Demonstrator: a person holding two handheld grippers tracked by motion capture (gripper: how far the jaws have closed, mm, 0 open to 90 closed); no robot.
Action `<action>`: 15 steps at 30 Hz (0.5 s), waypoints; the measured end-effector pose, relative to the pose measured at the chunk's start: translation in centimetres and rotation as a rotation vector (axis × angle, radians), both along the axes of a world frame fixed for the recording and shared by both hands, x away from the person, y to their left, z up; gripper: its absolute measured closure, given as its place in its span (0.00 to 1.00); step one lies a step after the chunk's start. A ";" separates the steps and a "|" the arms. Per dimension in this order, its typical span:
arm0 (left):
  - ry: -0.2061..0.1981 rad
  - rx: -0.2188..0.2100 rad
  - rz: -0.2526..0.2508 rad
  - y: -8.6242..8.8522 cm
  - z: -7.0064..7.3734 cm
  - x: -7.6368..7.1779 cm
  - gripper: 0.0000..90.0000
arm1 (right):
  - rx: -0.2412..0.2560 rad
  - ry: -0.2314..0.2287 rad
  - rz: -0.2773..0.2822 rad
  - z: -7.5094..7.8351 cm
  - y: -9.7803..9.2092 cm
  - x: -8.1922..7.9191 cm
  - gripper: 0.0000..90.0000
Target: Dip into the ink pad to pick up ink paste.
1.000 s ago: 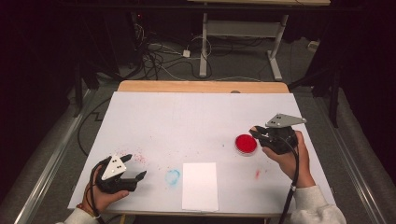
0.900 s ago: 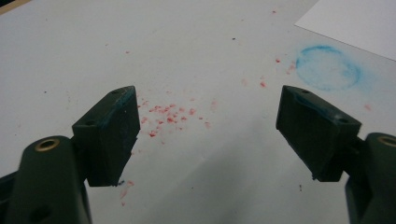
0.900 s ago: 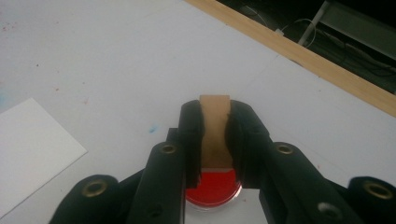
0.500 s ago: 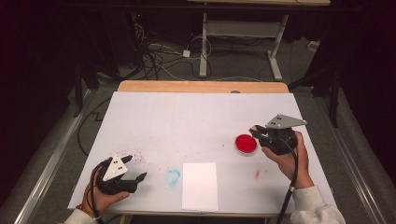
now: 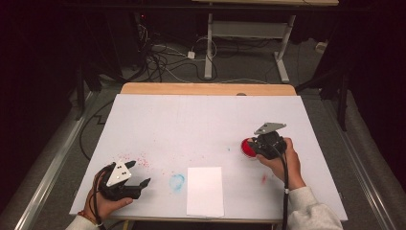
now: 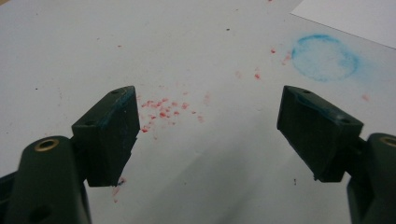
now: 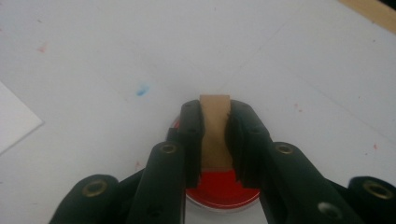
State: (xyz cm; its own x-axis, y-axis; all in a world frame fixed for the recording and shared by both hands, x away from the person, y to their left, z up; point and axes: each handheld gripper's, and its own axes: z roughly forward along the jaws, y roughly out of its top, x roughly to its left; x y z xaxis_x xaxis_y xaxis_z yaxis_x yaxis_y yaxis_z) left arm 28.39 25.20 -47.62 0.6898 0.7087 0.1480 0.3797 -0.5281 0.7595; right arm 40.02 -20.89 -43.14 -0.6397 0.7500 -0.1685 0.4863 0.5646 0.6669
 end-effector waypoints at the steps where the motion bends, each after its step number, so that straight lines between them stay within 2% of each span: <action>1: 0.000 0.002 -0.002 0.0 0.0 0.0 0.23 | -0.001 0.013 -0.003 -0.3 0.0 0.2 0.85; 7: 0.007 0.006 -0.008 0.0 -0.1 0.1 0.23 | -0.010 0.064 -0.014 -1.7 0.0 0.7 0.84; 12: 0.012 0.007 -0.017 -0.1 -0.1 0.1 0.23 | 0.010 0.076 -0.018 -1.9 -0.2 0.9 0.85; 15: 0.012 0.008 -0.020 -0.2 -0.1 0.0 0.23 | -0.001 0.075 -0.028 -2.0 -0.1 0.7 0.85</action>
State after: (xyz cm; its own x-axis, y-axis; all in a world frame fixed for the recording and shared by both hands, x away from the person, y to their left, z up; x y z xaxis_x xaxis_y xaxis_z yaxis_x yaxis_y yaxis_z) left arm 28.43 24.97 -47.73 0.7053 0.6940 0.1449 0.3783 -0.5413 0.7509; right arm 40.76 -20.95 -45.12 -0.6293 0.7676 -0.1216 0.5507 0.5508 0.6272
